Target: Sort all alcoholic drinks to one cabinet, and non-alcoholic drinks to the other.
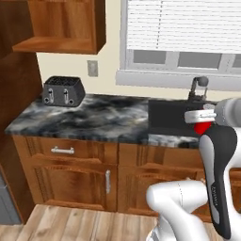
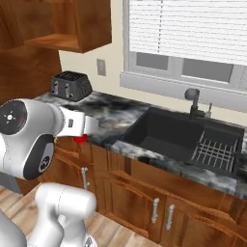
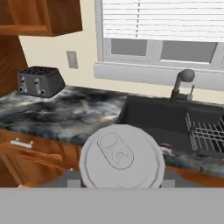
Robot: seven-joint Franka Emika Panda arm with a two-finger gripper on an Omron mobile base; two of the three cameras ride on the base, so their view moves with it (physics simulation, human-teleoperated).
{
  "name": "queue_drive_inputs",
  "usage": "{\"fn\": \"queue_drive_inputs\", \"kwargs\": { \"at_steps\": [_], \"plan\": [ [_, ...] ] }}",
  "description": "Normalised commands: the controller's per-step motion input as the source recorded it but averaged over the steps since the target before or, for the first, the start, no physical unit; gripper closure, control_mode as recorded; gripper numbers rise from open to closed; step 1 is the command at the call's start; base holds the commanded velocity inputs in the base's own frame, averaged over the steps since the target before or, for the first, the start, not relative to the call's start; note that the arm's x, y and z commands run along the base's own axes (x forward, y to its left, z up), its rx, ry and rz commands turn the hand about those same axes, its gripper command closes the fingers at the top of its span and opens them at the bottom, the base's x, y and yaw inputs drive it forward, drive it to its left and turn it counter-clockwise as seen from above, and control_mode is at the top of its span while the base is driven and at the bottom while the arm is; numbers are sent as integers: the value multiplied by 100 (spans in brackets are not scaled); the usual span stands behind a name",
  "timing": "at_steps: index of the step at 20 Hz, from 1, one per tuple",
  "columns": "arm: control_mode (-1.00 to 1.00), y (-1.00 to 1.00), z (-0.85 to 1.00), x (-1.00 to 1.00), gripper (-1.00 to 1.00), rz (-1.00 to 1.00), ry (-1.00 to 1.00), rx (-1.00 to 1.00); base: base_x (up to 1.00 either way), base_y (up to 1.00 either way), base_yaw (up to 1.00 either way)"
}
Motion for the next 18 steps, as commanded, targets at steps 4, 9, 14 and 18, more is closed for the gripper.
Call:
{"fn": "queue_drive_inputs", "kwargs": {
  "at_steps": [4, 9, 14, 18],
  "plan": [
    [100, 0, 0, 0, 100, 0, 0, 0, 61, 53, 5],
    [100, 0, 0, 0, 100, 0, 0, 0, 63, 51, 5],
    [100, 0, 0, 0, 100, 0, 0, 0, 64, 45, 4],
    [100, 0, 0, 0, 100, 0, 0, 0, 63, 38, 3]
  ]
}}
